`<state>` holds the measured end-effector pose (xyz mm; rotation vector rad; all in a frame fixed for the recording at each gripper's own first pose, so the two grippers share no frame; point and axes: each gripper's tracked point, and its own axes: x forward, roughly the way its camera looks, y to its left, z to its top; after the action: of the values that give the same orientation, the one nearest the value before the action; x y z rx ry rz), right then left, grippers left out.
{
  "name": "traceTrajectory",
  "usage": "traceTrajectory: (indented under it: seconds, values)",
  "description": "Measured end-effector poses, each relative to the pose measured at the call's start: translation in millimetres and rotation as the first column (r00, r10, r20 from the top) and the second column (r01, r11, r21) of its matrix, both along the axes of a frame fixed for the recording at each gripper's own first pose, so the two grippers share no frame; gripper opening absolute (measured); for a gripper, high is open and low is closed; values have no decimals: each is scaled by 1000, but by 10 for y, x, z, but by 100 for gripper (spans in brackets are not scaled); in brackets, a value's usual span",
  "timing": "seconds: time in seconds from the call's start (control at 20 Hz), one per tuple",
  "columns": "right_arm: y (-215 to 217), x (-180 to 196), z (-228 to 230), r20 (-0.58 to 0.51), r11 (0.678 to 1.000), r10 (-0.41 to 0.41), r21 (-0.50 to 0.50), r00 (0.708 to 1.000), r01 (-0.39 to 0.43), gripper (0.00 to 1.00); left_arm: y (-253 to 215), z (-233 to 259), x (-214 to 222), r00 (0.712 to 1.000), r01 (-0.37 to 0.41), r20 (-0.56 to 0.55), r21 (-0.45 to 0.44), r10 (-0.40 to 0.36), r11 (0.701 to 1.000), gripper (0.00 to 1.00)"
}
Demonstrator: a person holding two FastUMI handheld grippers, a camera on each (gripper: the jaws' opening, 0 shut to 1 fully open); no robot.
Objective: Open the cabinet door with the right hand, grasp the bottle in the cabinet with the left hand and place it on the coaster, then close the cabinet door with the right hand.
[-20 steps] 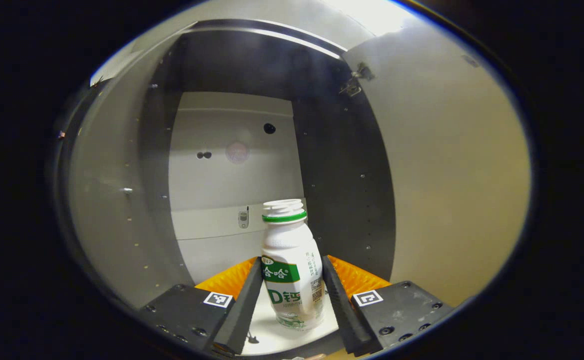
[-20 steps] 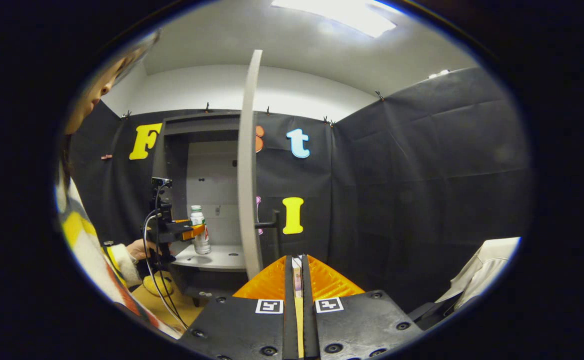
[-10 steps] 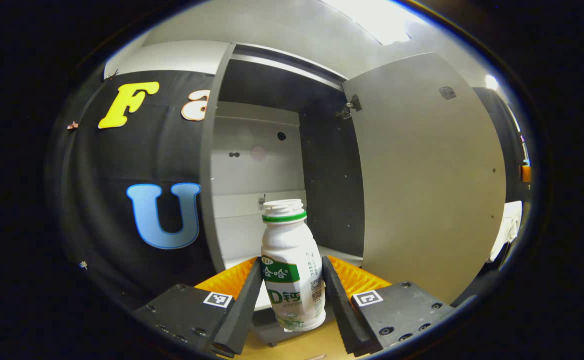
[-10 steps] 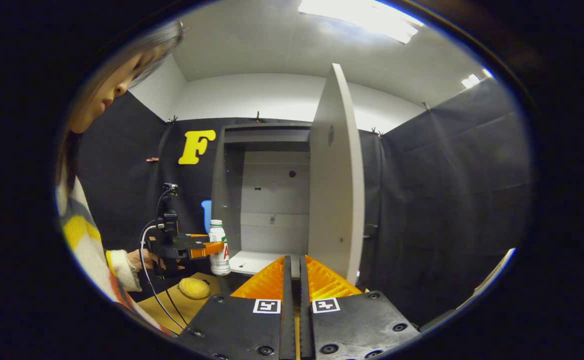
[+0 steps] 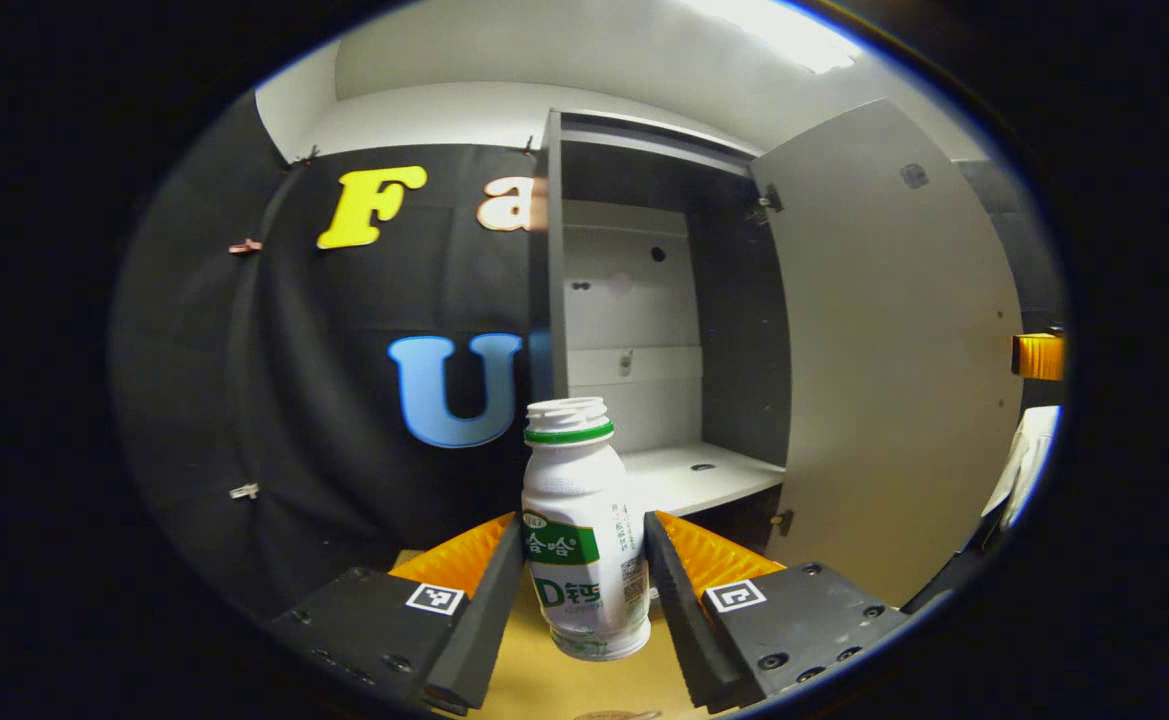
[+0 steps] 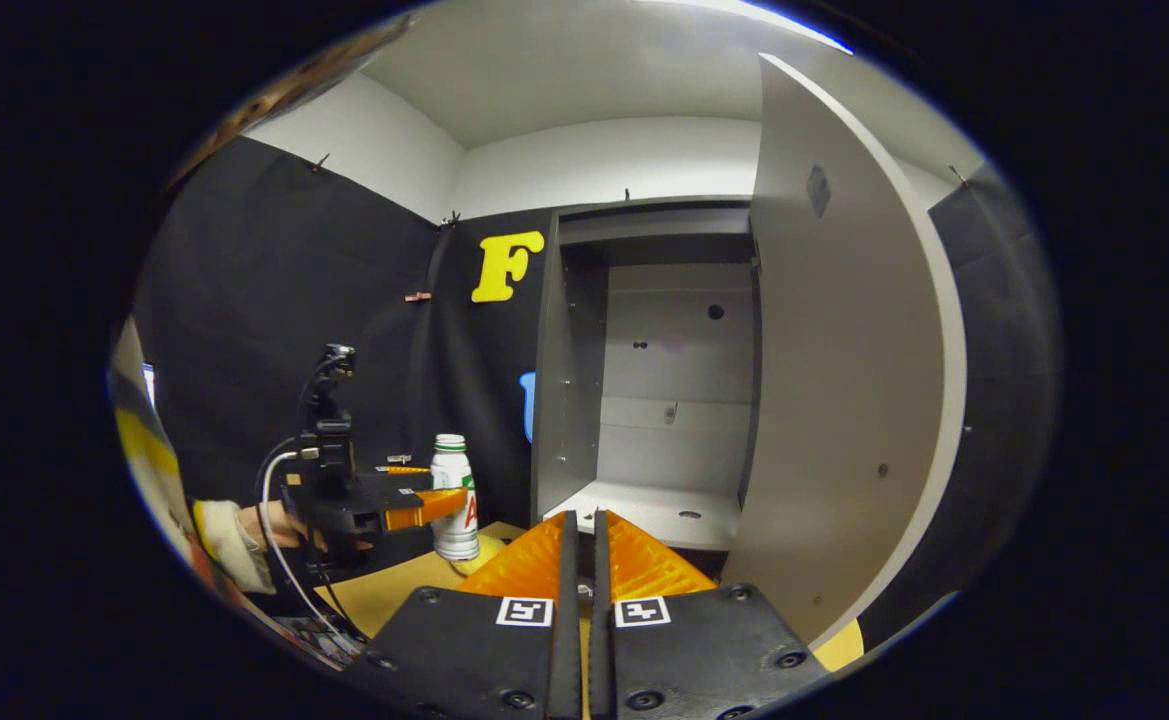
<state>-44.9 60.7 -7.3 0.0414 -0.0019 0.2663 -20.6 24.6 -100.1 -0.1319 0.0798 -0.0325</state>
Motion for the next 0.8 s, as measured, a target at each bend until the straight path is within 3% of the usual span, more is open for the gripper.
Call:
traceTrajectory:
  seconds: [0.1, 0.2, 0.25, 0.4, 0.55, 0.7, 0.75, 0.8]
  values:
    - [13, 79, -3, 20, 999, 39, -23, 999, -39, 16, -114, -143, -271, 998, -53, -29, -16, 52, 998, 73]
    - [130, 97, -71, 19, 993, 113, -28, 993, -112, 14, -166, -324, -516, 993, -110, -53, -15, 109, 994, 73]
    - [156, 76, -125, 17, 988, 152, -36, 988, -151, 19, -163, -421, -620, 988, -143, -66, -9, 142, 990, 73]
    - [323, 268, -392, 10, 976, 196, -98, 980, -195, 44, -166, -749, -837, 969, -229, -97, -2, 228, 973, 73]
    - [552, 573, -792, -23, 961, 215, -171, 976, -216, 51, -182, -1062, -885, 956, -274, -106, -5, 272, 962, 74]
    - [907, 636, -1198, -74, 944, 297, -128, 952, -305, 65, -178, -1395, -891, 944, -312, -104, 17, 312, 950, 73]
    - [988, 666, -1348, -85, 939, 316, -118, 945, -324, 73, -202, -1497, -879, 945, -312, -98, 27, 313, 950, 74]
    - [1016, 717, -1483, -87, 937, 317, -124, 944, -326, 90, -236, -1609, -867, 946, -310, -88, 38, 312, 950, 73]
